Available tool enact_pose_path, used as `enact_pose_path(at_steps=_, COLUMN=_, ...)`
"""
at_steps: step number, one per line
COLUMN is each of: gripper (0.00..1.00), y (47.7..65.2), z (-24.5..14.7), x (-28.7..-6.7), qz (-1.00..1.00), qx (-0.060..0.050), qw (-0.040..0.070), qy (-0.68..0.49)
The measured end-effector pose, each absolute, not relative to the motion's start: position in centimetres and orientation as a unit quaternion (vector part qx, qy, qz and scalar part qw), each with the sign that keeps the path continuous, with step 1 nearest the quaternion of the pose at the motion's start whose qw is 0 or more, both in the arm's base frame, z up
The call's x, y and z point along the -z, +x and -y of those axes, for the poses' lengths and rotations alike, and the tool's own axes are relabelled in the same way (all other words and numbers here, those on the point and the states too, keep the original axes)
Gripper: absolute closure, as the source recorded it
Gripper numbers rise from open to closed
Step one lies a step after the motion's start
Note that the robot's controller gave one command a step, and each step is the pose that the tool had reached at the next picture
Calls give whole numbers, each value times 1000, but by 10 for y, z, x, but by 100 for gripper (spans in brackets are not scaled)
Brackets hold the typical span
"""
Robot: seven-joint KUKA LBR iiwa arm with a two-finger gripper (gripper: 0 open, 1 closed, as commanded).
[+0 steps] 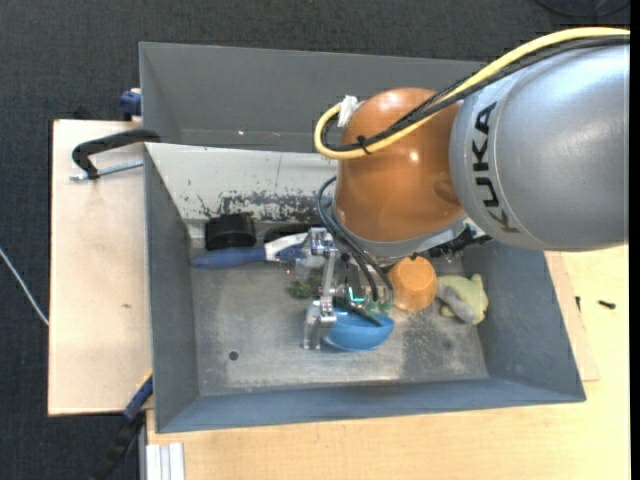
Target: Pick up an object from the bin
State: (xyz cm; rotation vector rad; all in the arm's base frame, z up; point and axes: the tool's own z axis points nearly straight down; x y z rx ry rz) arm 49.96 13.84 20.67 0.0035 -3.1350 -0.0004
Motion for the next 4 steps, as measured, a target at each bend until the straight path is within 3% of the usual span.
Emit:
enact_pose_path(at_steps=1, gripper=0, y=527, z=-21, x=-80, qz=995, qx=-1, qw=4, qy=95)
enact_pose_path(at_steps=2, gripper=0, y=544, z=2, x=-73, qz=975, qx=1, qw=0, qy=220)
enact_pose_path(at_steps=3, gripper=100, y=544, z=5, x=-73, qz=976, qx=-1, qw=2, qy=218)
enact_pose_path(at_steps=4, gripper=100, y=496, z=30, x=-252, qz=949, qx=-2, qw=-6, qy=315)
